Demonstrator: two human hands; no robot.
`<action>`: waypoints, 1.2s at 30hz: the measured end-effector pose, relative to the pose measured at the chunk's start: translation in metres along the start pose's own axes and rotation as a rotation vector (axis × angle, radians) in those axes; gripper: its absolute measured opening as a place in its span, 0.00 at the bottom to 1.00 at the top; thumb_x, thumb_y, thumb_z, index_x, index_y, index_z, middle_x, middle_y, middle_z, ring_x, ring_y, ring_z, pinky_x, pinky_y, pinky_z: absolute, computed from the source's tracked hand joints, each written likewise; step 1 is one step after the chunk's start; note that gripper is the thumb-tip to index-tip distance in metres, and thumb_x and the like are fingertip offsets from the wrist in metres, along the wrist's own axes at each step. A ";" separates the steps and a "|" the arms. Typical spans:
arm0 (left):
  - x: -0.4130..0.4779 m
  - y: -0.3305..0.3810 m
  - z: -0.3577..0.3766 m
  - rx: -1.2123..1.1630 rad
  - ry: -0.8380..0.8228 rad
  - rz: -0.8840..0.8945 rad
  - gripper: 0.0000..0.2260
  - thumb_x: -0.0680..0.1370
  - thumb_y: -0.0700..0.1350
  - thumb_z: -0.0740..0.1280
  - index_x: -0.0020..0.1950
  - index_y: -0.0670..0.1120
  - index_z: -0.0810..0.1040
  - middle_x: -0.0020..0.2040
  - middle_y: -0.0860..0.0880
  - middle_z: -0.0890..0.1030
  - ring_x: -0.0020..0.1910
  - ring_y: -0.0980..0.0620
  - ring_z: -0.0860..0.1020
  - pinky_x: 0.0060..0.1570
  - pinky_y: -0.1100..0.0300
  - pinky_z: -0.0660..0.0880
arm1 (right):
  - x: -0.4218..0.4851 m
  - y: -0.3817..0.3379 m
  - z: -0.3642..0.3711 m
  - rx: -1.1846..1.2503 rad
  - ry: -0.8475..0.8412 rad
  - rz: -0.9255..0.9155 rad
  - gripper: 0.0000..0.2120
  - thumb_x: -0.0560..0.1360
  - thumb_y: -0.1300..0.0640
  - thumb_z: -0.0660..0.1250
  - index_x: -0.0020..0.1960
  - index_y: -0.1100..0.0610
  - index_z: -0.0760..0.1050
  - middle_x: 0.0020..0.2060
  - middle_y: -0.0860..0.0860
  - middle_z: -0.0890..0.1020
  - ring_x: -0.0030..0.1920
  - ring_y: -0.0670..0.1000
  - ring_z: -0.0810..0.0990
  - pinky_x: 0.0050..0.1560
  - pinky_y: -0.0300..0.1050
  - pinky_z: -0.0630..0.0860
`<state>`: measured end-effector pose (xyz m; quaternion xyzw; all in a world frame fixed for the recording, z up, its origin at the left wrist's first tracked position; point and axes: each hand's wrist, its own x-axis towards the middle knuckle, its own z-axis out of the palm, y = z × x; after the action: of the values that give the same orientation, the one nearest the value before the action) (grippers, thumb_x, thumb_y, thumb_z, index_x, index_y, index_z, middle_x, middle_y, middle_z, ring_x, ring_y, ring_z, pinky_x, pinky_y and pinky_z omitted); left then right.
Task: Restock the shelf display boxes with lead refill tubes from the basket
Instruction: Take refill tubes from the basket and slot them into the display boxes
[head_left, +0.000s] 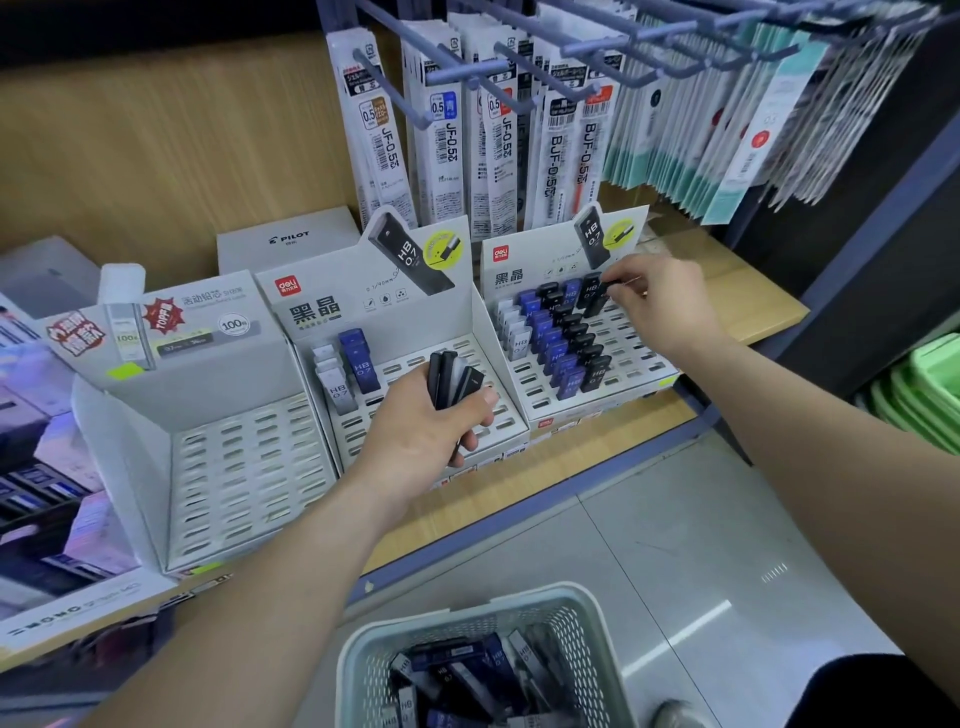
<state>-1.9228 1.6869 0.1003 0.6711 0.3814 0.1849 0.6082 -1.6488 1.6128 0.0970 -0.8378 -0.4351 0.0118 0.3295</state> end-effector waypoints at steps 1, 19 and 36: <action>0.000 0.000 0.000 -0.003 -0.003 -0.002 0.05 0.79 0.45 0.70 0.51 0.43 0.78 0.37 0.50 0.82 0.32 0.54 0.76 0.31 0.62 0.75 | 0.000 0.000 0.002 -0.011 0.009 -0.017 0.09 0.79 0.64 0.67 0.56 0.58 0.83 0.47 0.53 0.83 0.46 0.52 0.81 0.53 0.44 0.77; -0.006 0.006 -0.004 -0.057 -0.052 -0.033 0.07 0.77 0.44 0.74 0.49 0.41 0.81 0.36 0.46 0.84 0.30 0.52 0.78 0.30 0.59 0.76 | -0.059 -0.083 -0.009 0.390 -0.283 -0.001 0.05 0.79 0.56 0.69 0.51 0.55 0.83 0.42 0.50 0.85 0.42 0.46 0.83 0.47 0.45 0.80; -0.021 0.018 -0.023 -0.125 -0.028 0.024 0.08 0.77 0.41 0.72 0.53 0.38 0.79 0.32 0.51 0.83 0.24 0.56 0.72 0.22 0.65 0.66 | -0.084 -0.108 -0.013 0.691 -0.376 0.086 0.06 0.81 0.63 0.65 0.48 0.56 0.80 0.35 0.51 0.80 0.35 0.46 0.79 0.40 0.39 0.79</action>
<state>-1.9473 1.6875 0.1264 0.6388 0.3528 0.2062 0.6519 -1.7749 1.5871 0.1456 -0.6782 -0.4229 0.3244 0.5060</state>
